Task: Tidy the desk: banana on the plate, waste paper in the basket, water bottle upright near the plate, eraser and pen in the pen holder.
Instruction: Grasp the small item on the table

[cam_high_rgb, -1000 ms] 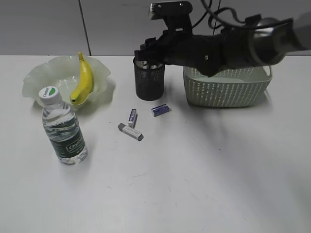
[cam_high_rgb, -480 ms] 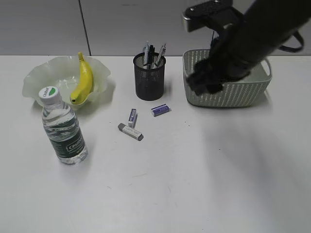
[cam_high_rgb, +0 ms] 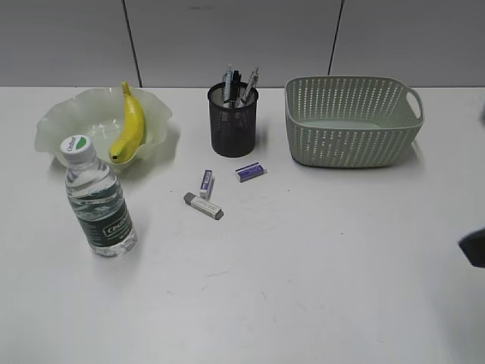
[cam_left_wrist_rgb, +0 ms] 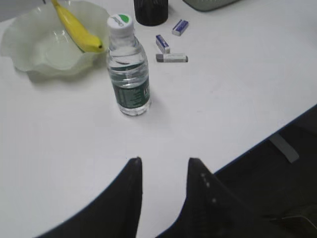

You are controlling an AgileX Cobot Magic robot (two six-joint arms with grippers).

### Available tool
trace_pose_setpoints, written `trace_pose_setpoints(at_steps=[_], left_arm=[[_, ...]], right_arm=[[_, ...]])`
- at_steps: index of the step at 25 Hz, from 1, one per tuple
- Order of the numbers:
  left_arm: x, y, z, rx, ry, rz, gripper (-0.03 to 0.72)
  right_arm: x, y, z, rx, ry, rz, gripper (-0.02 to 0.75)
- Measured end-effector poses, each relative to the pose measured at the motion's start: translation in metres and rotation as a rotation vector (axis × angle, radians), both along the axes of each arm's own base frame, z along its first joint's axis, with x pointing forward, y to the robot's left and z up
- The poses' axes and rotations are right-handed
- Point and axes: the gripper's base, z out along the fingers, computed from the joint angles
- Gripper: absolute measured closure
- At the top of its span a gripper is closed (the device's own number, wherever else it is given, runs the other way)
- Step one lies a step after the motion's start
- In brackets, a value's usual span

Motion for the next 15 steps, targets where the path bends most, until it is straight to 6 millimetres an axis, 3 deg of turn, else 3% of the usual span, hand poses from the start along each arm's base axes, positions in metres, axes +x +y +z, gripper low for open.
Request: trace_pose_setpoints(at_steps=[5,11,15], left_arm=[[0.027,-0.023,0.01,-0.024,0.075,-0.021,0.457],[0.068,-0.067,0.005,-0.176,0.287,-0.033,0.455],[0.1,-0.095,-0.002,-0.191,0.471,-0.011,0.453]], right_arm=[[-0.057,-0.036,-0.001,0.082,-0.137,-0.001,0.325],[-0.1,-0.063,0.014,0.244,-0.396,0.0,0.325],[-0.118,-0.074,0.02,0.31,-0.506,-0.001,0.325]])
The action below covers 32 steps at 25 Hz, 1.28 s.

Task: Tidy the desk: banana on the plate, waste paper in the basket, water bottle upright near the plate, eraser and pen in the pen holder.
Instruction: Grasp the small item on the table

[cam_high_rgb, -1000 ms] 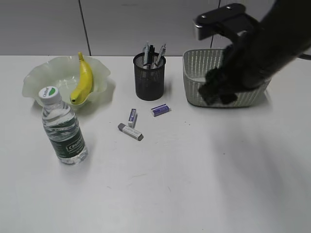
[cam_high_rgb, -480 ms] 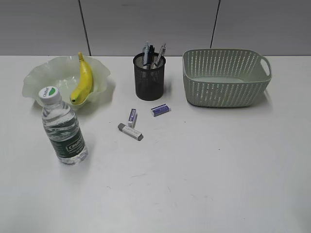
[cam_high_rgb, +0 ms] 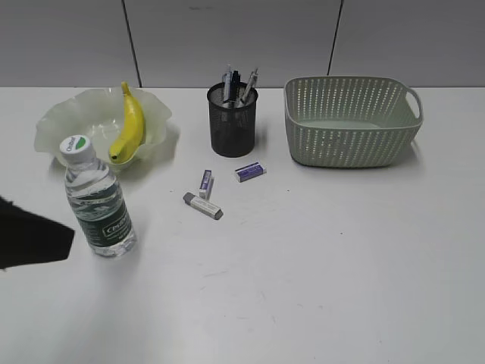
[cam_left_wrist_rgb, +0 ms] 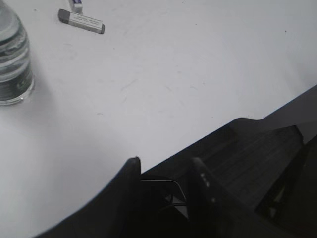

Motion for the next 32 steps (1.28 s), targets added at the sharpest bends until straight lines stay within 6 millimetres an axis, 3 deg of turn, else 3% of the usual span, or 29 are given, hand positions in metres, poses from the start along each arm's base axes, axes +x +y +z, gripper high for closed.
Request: trace_pose_setpoints(at_steps=[7,11,14,20,25,32], left_arm=[[0.037,-0.03,0.027,-0.06,0.047,0.005,0.452],[0.055,-0.043,0.03,-0.067,0.076,0.006,0.452],[0.064,-0.059,0.024,-0.054,0.097,-0.019,0.452],[0.084,-0.115,0.003,-0.018,0.137,-0.099,0.452],[0.119,-0.151,-0.025,0.027,0.285,-0.001,0.452],[0.16,-0.172,-0.052,0.272,0.399,0.145,0.451]], right_arm=[[-0.01,-0.011,-0.01,-0.085,0.075,-0.032,0.324],[-0.009,-0.01,-0.016,-0.099,0.094,-0.028,0.33],[-0.009,-0.01,-0.016,-0.099,0.094,-0.028,0.35],[-0.009,-0.01,-0.016,-0.099,0.096,-0.027,0.392],[-0.009,-0.01,-0.016,-0.099,0.096,-0.028,0.398],[-0.009,-0.01,-0.016,-0.098,0.096,-0.027,0.398]])
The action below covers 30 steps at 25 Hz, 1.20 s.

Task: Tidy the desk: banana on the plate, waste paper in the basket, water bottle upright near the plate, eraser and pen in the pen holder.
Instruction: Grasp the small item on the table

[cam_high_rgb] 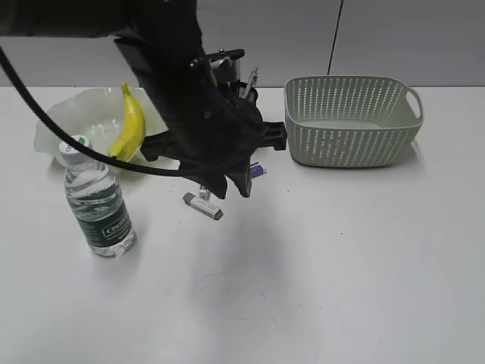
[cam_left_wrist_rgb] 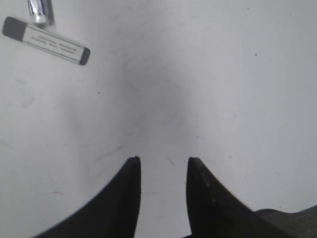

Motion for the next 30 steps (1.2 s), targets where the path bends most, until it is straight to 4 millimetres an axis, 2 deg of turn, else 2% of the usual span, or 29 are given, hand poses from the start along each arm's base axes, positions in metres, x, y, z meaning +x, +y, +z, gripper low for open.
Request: trace_pose_setpoints(at_steps=[6,12,16,23,30], left_arm=[[0.029,-0.009,-0.005,0.103,0.018,0.029,0.432],[0.054,-0.007,-0.019,0.182,0.018,0.056,0.283],[0.066,0.004,-0.029,0.197,0.073,0.097,0.214],[0.078,0.015,-0.05,0.181,0.162,0.157,0.2],[0.094,0.015,-0.06,0.203,0.013,0.107,0.2]], right_arm=[[0.0,0.0,0.0,0.0,0.0,0.0,0.398],[0.0,0.0,0.0,0.0,0.0,0.0,0.398],[0.0,0.0,0.0,0.0,0.001,0.0,0.398],[0.0,0.0,0.0,0.0,0.001,0.0,0.398],[0.0,0.0,0.0,0.0,0.001,0.0,0.398]])
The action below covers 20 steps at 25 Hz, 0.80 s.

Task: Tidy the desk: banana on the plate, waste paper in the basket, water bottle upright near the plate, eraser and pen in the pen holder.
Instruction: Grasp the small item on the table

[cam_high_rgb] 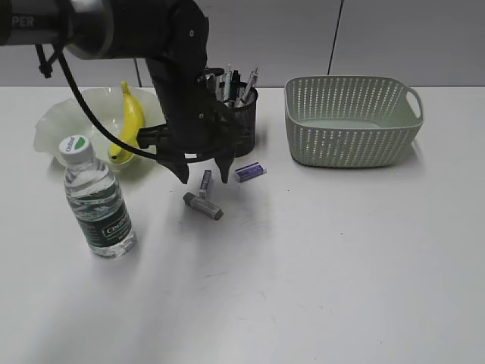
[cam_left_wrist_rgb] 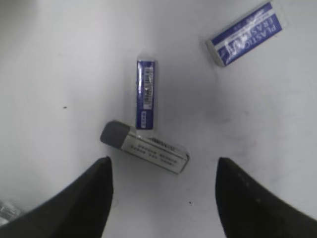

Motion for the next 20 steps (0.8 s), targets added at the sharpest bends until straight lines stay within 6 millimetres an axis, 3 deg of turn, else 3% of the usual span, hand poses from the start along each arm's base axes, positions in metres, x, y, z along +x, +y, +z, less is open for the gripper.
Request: trace_pose_setpoints(at_steps=[6,12,20], left_arm=[[0.01,0.0,-0.019,0.05,-0.063,-0.088,0.224],[0.018,-0.006,-0.021,0.008,-0.154,-0.129,0.279],[0.021,-0.004,-0.04,0.063,-0.135,-0.163,0.303]], right_arm=[[0.0,0.0,0.0,-0.003,-0.002,0.003,0.398],[0.0,0.0,0.0,0.001,0.001,0.001,0.398],[0.0,0.0,0.0,-0.003,0.0,0.004,0.398]])
